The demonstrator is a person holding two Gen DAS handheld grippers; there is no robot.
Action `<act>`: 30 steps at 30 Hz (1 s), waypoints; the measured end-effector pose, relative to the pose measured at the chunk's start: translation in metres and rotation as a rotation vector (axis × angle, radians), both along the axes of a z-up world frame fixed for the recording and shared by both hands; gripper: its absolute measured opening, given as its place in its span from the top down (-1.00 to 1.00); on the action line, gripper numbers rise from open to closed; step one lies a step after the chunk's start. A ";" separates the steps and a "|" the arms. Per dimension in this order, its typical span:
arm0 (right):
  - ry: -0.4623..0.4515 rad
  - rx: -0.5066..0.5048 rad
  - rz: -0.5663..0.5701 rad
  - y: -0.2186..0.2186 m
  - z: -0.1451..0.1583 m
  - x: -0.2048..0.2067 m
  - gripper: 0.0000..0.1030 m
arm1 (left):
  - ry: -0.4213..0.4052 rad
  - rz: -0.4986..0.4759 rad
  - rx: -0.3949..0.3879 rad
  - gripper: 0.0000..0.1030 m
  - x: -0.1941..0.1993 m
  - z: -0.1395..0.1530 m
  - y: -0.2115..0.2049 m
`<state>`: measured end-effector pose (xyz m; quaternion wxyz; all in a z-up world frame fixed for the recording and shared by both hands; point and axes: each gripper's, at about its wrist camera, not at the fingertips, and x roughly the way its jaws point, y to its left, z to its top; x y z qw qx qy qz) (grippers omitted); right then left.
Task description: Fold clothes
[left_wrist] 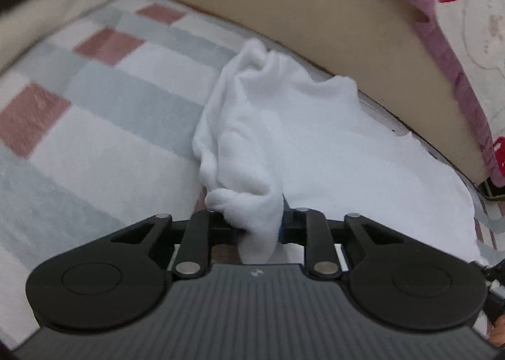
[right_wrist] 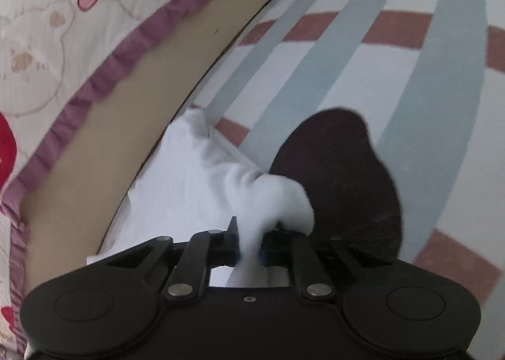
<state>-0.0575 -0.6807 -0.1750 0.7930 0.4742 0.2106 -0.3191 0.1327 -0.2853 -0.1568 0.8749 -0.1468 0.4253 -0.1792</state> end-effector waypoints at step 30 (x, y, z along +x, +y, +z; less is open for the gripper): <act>0.371 -0.265 0.090 0.024 0.125 -0.075 0.39 | 0.044 -0.166 0.207 0.55 -0.092 0.089 0.057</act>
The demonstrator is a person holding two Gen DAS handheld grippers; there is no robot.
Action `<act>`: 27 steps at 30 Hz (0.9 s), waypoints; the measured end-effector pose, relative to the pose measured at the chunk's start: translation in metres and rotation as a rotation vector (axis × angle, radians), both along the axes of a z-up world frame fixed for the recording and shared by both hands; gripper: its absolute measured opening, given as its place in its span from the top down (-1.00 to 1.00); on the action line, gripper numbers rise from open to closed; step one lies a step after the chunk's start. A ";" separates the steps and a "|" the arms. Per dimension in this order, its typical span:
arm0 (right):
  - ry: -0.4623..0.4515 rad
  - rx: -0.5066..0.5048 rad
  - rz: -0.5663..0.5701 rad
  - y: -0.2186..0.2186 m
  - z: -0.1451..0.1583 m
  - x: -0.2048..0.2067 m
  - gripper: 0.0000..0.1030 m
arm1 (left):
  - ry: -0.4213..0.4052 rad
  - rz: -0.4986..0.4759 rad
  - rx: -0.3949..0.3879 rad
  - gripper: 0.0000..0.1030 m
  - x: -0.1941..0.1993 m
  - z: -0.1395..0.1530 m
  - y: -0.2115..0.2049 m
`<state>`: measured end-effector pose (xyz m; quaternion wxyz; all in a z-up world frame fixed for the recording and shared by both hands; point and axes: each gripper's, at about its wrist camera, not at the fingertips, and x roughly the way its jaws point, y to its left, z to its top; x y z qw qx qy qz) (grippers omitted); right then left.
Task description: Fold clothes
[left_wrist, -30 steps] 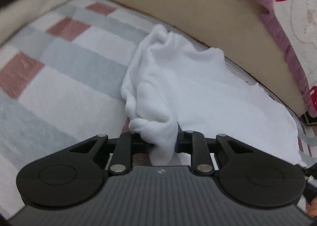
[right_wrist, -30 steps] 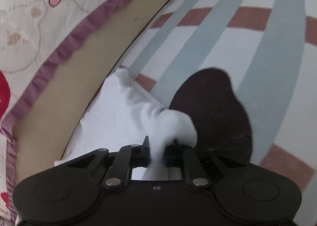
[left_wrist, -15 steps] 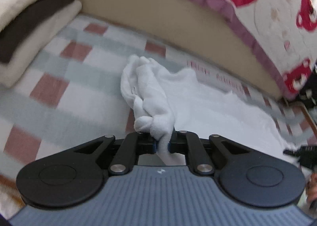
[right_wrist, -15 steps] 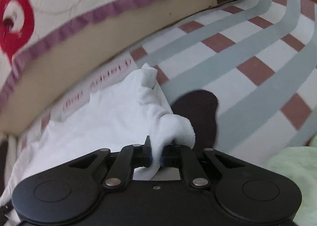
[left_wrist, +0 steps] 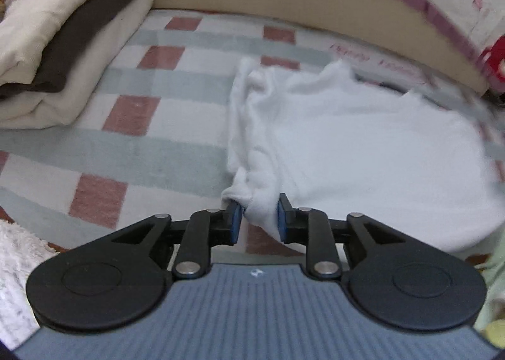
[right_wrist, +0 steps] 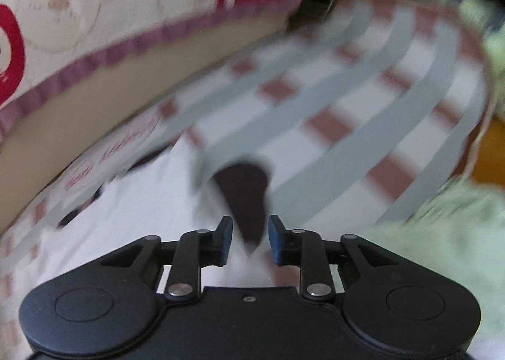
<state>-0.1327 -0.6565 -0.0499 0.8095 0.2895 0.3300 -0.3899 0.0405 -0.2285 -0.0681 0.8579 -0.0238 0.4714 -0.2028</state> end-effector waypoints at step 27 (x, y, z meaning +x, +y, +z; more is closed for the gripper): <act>0.033 -0.140 0.514 -0.055 -0.092 0.153 -0.16 | -0.232 -0.136 0.171 0.60 0.169 -0.075 -0.065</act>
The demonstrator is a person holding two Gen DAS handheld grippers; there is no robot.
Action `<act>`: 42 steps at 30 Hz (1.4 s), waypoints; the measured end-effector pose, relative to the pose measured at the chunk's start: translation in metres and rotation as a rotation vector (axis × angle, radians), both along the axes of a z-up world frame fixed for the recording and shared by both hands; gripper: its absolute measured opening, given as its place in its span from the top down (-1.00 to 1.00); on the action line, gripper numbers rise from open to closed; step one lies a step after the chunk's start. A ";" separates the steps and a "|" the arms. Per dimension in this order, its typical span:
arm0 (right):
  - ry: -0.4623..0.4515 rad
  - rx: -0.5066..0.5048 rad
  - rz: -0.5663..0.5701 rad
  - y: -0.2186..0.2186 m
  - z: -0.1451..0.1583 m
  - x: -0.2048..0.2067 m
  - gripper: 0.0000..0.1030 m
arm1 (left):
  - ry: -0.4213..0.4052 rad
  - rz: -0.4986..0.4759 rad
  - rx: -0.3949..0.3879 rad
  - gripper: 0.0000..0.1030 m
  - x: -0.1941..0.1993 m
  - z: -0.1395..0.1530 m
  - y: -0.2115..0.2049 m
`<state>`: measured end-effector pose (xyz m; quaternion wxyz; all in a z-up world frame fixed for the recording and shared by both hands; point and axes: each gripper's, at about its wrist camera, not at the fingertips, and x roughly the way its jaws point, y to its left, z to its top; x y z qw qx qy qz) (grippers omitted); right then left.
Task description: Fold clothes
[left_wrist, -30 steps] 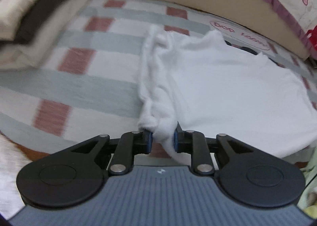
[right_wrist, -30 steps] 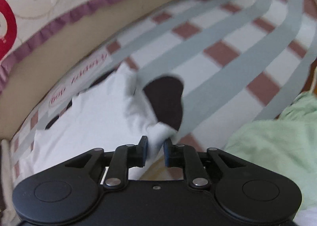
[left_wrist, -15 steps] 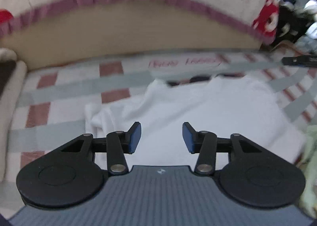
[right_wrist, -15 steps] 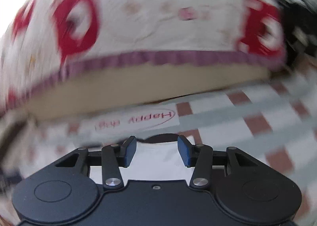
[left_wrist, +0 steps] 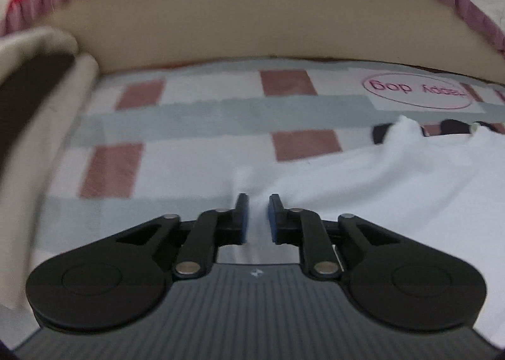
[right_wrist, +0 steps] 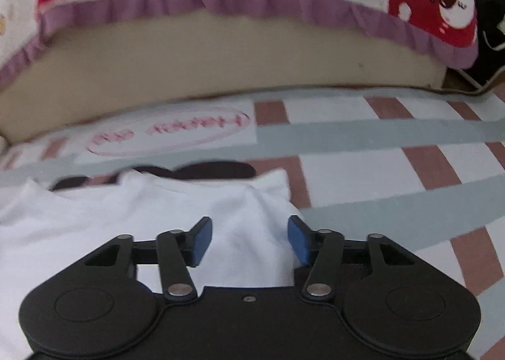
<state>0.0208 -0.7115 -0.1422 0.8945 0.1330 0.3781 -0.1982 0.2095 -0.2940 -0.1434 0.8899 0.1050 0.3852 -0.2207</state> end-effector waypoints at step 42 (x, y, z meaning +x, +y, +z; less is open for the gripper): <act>0.291 0.011 0.359 0.088 0.012 -0.016 0.10 | 0.251 -0.082 0.137 -0.17 -0.081 0.000 0.015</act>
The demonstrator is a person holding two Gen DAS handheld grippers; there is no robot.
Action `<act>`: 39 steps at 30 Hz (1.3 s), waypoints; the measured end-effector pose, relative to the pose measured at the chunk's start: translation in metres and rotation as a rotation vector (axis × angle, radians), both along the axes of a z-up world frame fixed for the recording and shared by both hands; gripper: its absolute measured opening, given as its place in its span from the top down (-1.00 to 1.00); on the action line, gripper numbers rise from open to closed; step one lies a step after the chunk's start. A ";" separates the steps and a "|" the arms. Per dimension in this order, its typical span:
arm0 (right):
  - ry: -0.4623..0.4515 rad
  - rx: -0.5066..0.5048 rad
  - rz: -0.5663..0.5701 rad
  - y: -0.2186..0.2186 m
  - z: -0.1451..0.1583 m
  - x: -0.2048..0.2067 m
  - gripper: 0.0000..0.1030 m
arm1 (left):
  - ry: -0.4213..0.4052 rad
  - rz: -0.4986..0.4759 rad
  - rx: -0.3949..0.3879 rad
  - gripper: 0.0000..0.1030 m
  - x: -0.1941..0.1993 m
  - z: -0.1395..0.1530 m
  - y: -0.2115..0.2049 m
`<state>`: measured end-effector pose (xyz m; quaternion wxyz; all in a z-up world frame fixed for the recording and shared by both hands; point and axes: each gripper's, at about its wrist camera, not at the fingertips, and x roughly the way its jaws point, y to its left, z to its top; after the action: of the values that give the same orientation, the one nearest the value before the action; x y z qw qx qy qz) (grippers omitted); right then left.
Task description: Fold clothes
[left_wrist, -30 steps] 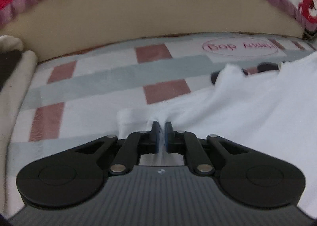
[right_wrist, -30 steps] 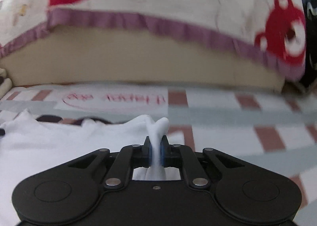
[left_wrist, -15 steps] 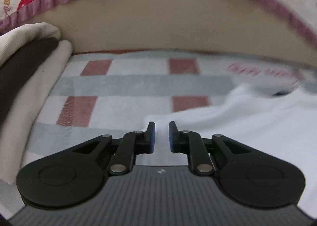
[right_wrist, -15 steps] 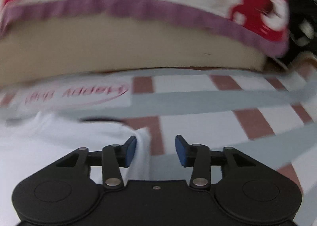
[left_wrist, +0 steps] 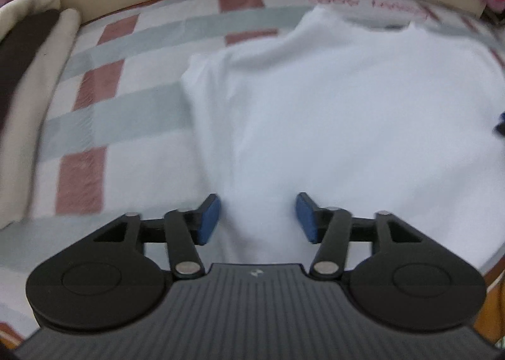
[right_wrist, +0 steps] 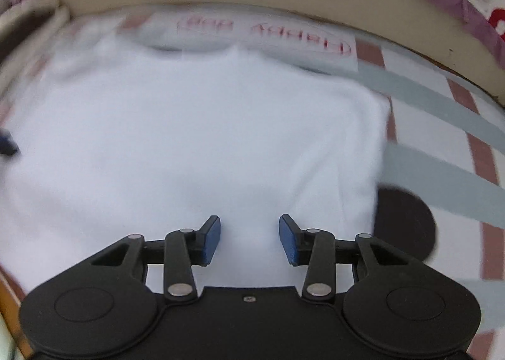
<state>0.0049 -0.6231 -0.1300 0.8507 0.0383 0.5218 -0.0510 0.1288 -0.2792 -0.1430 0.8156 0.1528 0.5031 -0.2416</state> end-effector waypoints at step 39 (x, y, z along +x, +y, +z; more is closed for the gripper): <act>-0.179 0.604 -1.294 -0.010 -0.011 -0.143 -0.13 | -0.026 0.027 -0.300 0.11 -0.068 0.033 0.021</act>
<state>-0.1384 -0.6329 -0.1409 0.6417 0.5775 0.3143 -0.3949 0.0604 -0.2579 -0.1096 0.8390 0.0255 0.4525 -0.3012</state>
